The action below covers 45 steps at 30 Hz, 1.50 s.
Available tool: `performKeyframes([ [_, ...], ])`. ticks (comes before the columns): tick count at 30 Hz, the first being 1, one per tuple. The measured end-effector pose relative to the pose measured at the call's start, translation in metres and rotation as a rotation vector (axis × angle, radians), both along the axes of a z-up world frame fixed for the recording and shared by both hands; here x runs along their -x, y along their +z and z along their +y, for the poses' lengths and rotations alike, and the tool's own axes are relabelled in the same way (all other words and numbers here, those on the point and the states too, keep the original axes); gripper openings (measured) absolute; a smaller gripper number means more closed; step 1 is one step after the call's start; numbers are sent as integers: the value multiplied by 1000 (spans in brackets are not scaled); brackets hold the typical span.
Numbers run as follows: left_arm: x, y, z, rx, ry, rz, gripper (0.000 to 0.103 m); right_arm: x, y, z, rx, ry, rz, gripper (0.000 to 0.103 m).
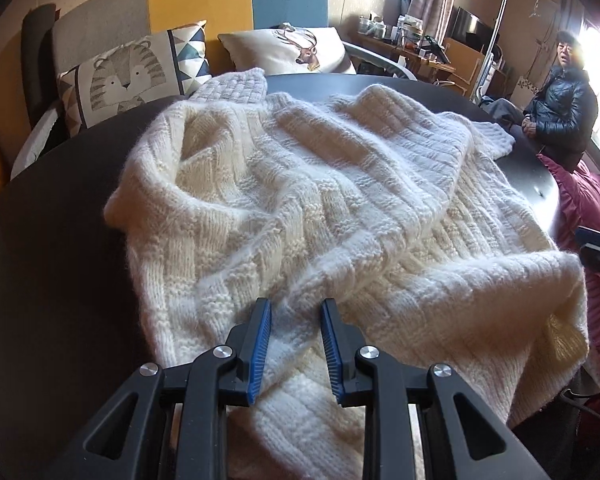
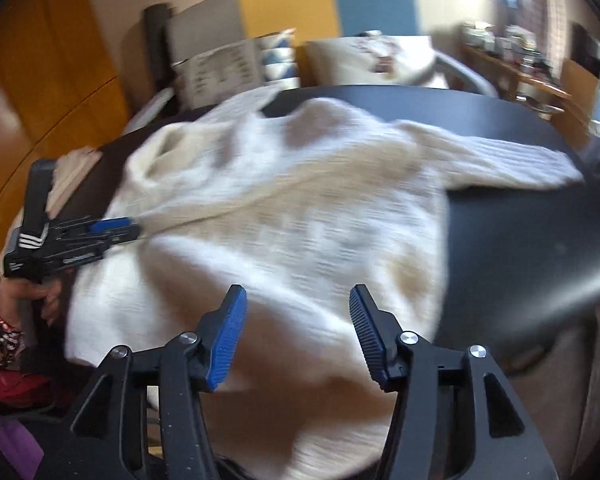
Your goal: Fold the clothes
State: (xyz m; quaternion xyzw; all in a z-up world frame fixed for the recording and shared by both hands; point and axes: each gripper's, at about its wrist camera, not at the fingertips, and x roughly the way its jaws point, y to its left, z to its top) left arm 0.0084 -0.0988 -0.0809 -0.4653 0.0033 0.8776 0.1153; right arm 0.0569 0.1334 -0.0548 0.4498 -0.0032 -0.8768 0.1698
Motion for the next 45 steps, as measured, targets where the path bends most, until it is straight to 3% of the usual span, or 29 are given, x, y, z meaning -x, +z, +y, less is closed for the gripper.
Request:
performKeyframes([
  [6, -16, 1, 0, 29, -46, 22, 25, 10, -21, -54, -76, 119, -51, 57],
  [14, -25, 2, -3, 23, -52, 27, 25, 25, -48, -67, -140, 119, -137, 57],
  [15, -26, 2, -3, 22, -52, 26, 25, 24, -51, -68, -145, 127, -131, 49],
  [16, -25, 2, -3, 21, -52, 26, 25, 24, -54, -68, -150, 136, -124, 26],
  [19, -26, 3, -2, 13, -51, 29, 25, 21, -54, -66, -135, 147, -97, 9],
  [29, -29, 11, 0, -17, -51, 41, 25, 8, -24, -49, -31, 152, -75, 7],
  [37, -32, 20, 3, -37, -58, 67, 25, -1, 0, -36, 111, 173, -103, 7],
  [45, -34, 21, 8, -38, -64, 69, 25, -14, -1, -23, 103, 190, -167, 7],
])
